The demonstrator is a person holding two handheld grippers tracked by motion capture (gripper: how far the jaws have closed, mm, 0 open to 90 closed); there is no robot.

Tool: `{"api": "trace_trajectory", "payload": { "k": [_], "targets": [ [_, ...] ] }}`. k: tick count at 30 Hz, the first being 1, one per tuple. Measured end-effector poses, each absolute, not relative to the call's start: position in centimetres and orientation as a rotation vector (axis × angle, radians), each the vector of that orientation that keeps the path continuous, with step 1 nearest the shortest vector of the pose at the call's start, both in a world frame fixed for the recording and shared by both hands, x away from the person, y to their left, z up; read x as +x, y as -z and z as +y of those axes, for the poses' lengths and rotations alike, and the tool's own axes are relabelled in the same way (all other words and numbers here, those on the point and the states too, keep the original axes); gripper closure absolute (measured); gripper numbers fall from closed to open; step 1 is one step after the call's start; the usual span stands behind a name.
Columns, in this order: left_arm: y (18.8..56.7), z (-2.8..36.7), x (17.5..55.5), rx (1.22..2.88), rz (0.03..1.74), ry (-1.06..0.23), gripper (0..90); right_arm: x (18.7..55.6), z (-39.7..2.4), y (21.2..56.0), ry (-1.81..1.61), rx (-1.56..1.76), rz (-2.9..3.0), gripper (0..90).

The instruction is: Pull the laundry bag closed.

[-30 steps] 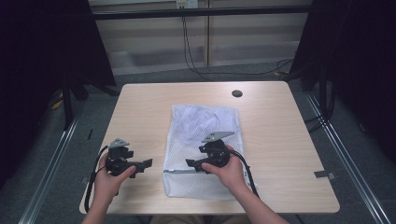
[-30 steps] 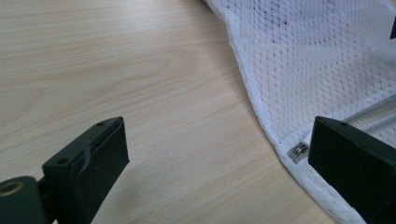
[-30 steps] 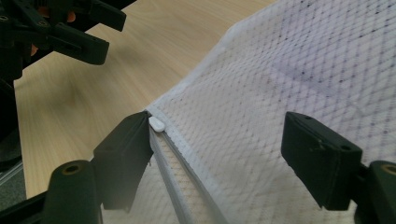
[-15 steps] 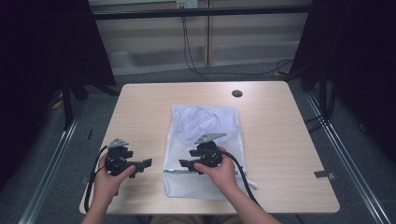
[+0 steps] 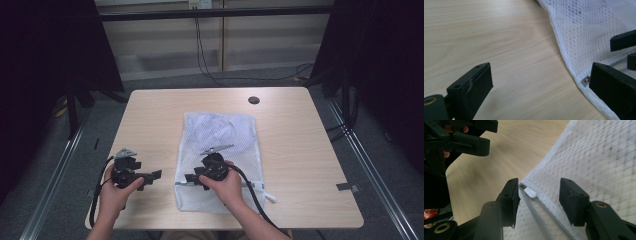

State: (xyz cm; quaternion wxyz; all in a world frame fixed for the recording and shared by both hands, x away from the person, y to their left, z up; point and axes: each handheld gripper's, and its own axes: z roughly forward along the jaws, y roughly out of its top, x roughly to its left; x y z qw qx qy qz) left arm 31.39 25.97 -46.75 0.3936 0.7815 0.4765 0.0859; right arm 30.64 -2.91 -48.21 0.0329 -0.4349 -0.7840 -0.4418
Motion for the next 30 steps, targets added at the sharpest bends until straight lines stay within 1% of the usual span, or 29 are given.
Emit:
{"api": "trace_trajectory", "payload": {
  "k": [3, 7, 11, 30],
  "targets": [
    [46.8, 25.9, 31.4, 1.987, 1.209, -0.221, 4.7, 30.6, -2.7, 48.4, 1.343, -1.345, -2.387, 53.2],
    [46.8, 25.9, 31.4, 1.997, 1.204, -0.22, 4.6, 30.6, -2.2, 48.7, 1.32, -1.371, -2.344, 59.5],
    [46.8, 25.9, 31.4, 1.985, 1.211, -0.215, 4.7, 30.7, -1.9, 48.9, 1.308, -1.382, -2.306, 62.9],
    [46.7, 26.0, 31.4, 1.983, 1.21, -0.223, 4.7, 31.2, -1.1, 50.1, 1.237, -1.402, -2.269, 68.9]
  ]
}}
